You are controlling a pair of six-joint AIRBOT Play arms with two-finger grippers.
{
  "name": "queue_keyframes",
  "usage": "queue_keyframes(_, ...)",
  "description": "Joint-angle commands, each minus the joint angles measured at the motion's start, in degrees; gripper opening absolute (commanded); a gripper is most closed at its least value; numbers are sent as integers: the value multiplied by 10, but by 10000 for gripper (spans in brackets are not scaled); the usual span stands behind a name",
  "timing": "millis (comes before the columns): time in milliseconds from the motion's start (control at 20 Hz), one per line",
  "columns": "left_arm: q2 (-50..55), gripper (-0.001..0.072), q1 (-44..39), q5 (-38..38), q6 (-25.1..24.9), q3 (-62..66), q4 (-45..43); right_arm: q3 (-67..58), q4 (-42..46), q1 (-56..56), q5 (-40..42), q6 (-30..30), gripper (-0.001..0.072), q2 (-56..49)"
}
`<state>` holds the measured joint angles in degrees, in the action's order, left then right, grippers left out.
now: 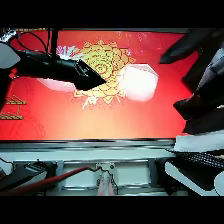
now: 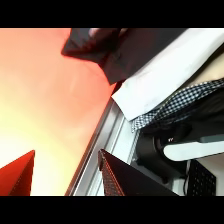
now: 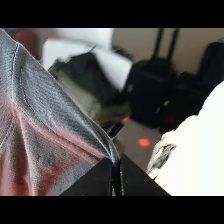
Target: Fold the clothes and pants, and hang the long-sleeved shirts on hangers.
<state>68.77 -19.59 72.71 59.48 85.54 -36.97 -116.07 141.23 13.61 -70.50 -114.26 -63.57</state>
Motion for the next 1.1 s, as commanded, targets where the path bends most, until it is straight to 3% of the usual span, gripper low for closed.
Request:
queue_keyframes(0,0,398,0,3,3,0,-12,-1,2,68,37,-27,16,-1)
queue_keyframes(600,0,398,0,5,3,0,-21,-1,-7,249,38,-68,16,1)
queue_keyframes(1050,0,398,0,9,1,0,-21,0,-13,307,-33,-65,16,1)
